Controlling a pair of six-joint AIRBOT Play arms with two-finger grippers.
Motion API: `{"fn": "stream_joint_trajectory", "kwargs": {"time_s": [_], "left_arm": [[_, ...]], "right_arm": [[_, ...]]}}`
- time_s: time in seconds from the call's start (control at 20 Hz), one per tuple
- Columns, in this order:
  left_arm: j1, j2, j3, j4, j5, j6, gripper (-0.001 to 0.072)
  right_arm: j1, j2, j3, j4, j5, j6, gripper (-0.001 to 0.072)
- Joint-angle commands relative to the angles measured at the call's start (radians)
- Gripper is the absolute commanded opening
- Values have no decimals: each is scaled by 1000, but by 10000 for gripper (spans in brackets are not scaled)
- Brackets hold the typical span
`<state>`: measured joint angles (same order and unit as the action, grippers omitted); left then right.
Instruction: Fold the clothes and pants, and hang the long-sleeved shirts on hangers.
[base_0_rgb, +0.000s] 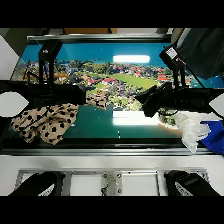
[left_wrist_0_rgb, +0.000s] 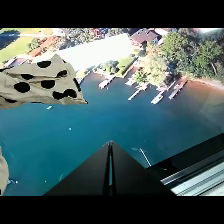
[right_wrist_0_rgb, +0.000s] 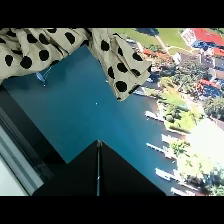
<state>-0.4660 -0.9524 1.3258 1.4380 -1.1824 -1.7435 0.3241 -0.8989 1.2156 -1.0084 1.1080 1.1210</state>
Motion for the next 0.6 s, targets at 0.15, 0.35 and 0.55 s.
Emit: {"fn": "stream_joint_trajectory", "kwargs": {"time_s": [0.15,0.35,0.55], "left_arm": [[0,0,0,0,0,0,13],[0,-1,0,0,9,0,12],[0,-15,0,0,85,0,13]], "right_arm": [[1,0,0,0,0,0,13],[1,0,0,0,0,0,13],[1,0,0,0,0,0,13]]}}
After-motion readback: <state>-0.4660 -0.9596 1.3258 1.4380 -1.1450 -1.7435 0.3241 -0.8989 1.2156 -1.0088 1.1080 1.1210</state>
